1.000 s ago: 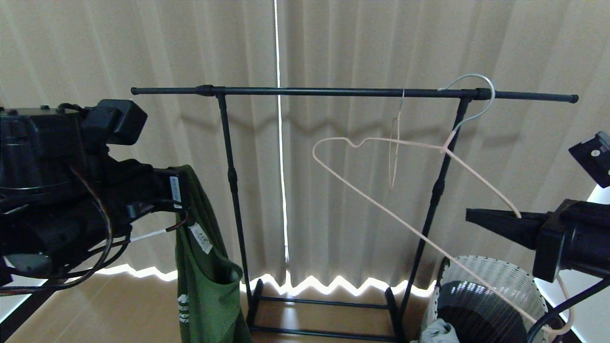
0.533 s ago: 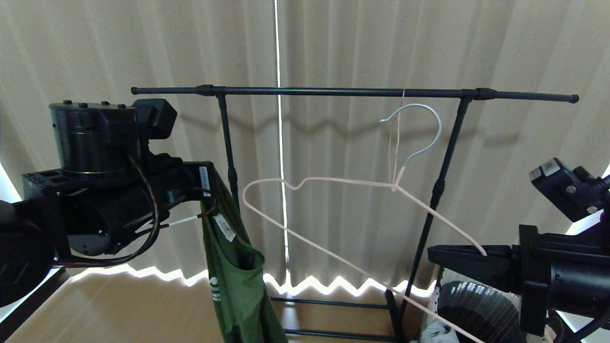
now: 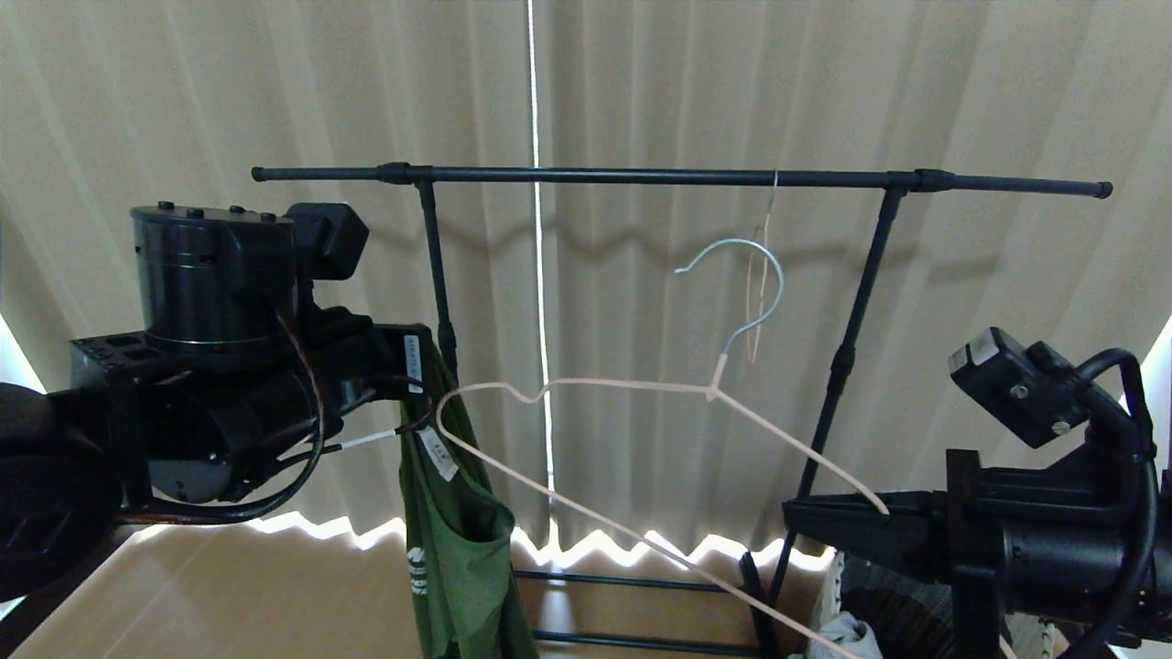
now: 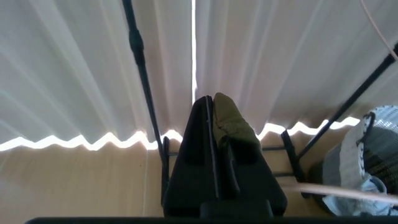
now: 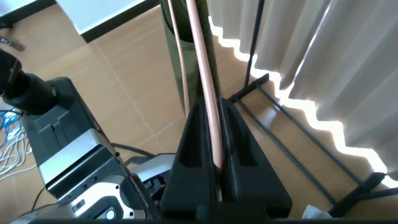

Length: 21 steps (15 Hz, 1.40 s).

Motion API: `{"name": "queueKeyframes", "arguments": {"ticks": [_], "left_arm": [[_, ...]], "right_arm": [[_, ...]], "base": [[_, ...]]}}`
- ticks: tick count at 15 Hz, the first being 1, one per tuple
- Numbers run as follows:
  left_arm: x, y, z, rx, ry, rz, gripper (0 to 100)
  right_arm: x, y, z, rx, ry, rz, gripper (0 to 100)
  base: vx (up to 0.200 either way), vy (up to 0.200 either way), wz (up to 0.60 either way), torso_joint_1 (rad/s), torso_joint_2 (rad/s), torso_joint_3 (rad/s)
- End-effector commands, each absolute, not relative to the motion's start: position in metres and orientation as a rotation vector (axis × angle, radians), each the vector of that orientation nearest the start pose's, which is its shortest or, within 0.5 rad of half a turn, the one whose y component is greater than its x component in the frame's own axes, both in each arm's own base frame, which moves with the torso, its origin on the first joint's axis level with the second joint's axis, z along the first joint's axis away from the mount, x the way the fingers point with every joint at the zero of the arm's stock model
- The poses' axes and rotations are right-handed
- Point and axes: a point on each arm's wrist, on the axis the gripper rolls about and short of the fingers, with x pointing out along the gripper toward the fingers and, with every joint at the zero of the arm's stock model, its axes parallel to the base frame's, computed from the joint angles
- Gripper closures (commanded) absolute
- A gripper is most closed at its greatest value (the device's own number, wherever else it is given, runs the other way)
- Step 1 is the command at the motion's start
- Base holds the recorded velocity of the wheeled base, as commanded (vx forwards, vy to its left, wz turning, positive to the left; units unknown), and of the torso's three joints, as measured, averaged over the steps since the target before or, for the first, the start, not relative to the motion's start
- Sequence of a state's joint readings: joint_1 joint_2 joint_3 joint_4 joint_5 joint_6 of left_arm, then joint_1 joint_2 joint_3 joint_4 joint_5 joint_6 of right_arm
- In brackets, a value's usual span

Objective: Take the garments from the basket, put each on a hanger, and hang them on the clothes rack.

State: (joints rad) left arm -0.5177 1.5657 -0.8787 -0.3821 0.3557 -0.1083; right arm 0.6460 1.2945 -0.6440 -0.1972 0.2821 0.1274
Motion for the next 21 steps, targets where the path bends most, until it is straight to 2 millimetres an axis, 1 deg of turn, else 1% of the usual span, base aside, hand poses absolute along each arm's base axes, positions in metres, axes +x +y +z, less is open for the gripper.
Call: {"name": "queueKeyframes", "arguments": {"ticks": [1, 4, 5, 7, 10, 12, 14, 18, 21], "left_arm": [[0.243, -0.131, 0.219, 0.023, 0.283, -0.152, 100], [0.243, -0.131, 0.219, 0.055, 0.285, -0.155, 100], [0.246, -0.128, 0.218, 0.074, 0.288, -0.136, 100], [0.253, -0.115, 0.217, 0.132, 0.283, -0.036, 100], [0.253, -0.114, 0.216, 0.146, 0.286, -0.015, 100], [0.25, -0.118, 0.216, 0.148, 0.283, -0.032, 100], [0.246, -0.126, 0.217, 0.149, 0.277, -0.062, 100], [0.239, -0.126, 0.222, 0.143, 0.262, -0.077, 100], [0.236, -0.125, 0.224, 0.142, 0.258, -0.075, 100]], "right_arm": [[0.158, 0.128, 0.195, 0.029, 0.534, 0.881, 100], [0.167, 0.135, 0.192, 0.056, 0.525, 0.874, 100], [0.164, 0.135, 0.192, 0.063, 0.53, 0.885, 100], [0.156, 0.132, 0.193, 0.062, 0.521, 0.897, 100], [0.15, 0.129, 0.195, 0.065, 0.512, 0.908, 100], [0.147, 0.135, 0.195, 0.057, 0.511, 0.94, 100], [0.152, 0.141, 0.194, 0.054, 0.518, 0.942, 100], [0.16, 0.147, 0.194, 0.053, 0.528, 0.934, 100], [0.176, 0.15, 0.19, 0.071, 0.553, 0.881, 100]], "base": [[0.0, 0.0, 0.0, 0.0, 0.0, 0.0], [0.0, 0.0, 0.0, 0.0, 0.0, 0.0], [0.0, 0.0, 0.0, 0.0, 0.0, 0.0], [0.0, 0.0, 0.0, 0.0, 0.0, 0.0], [0.0, 0.0, 0.0, 0.0, 0.0, 0.0], [0.0, 0.0, 0.0, 0.0, 0.0, 0.0], [0.0, 0.0, 0.0, 0.0, 0.0, 0.0], [0.0, 0.0, 0.0, 0.0, 0.0, 0.0], [0.0, 0.0, 0.0, 0.0, 0.0, 0.0]]}}
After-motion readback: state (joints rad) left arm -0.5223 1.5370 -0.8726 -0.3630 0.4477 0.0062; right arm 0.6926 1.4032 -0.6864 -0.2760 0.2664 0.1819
